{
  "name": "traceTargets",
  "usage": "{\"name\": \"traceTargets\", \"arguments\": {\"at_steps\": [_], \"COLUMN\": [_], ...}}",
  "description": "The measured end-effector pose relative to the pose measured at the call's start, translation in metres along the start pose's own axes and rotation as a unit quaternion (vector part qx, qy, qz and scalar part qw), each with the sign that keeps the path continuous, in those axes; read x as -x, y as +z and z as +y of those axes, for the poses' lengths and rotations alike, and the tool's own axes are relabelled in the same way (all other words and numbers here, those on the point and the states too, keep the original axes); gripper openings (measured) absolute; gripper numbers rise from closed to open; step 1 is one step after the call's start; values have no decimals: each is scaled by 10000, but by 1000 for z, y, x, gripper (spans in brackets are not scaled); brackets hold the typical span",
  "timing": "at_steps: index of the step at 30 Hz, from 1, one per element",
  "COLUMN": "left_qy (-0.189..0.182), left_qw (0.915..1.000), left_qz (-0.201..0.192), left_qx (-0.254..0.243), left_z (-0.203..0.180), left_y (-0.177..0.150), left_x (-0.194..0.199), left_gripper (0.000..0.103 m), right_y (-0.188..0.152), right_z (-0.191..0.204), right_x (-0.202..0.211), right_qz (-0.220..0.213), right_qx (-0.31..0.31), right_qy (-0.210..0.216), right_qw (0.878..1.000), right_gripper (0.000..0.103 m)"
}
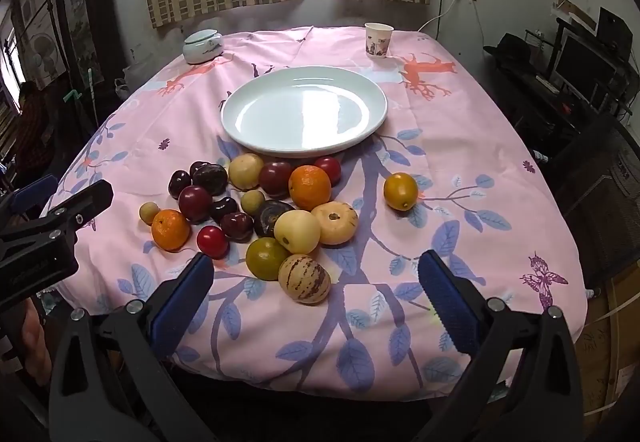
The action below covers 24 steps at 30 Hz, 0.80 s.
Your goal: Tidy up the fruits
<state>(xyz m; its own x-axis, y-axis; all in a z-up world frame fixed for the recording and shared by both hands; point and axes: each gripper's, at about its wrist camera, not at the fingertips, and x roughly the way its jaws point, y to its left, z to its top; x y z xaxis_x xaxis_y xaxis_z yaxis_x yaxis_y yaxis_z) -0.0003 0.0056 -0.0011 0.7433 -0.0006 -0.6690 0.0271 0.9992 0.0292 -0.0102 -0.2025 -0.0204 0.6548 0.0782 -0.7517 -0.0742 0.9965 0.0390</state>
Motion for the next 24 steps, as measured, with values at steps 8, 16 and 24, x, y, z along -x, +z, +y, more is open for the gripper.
{"name": "traceTargets", "arguments": {"at_steps": [8, 16, 24], "left_qy": [-2, 0, 3], "left_qw": [10000, 10000, 10000], "left_qz": [4, 8, 16], "left_qx": [1, 7, 9], "left_z": [0, 0, -1], "left_y": [-1, -2, -5], "left_x": [-1, -1, -4], "left_gripper": [101, 101, 101], "right_y": [0, 0, -2], "right_z": [-1, 3, 5], "right_x": [0, -4, -7], "right_qz": [2, 40, 100], "right_qx": [-13, -1, 26], "right_qy": [-3, 18, 76], "right_qw": [10000, 10000, 9999], "right_gripper": [102, 102, 102]}}
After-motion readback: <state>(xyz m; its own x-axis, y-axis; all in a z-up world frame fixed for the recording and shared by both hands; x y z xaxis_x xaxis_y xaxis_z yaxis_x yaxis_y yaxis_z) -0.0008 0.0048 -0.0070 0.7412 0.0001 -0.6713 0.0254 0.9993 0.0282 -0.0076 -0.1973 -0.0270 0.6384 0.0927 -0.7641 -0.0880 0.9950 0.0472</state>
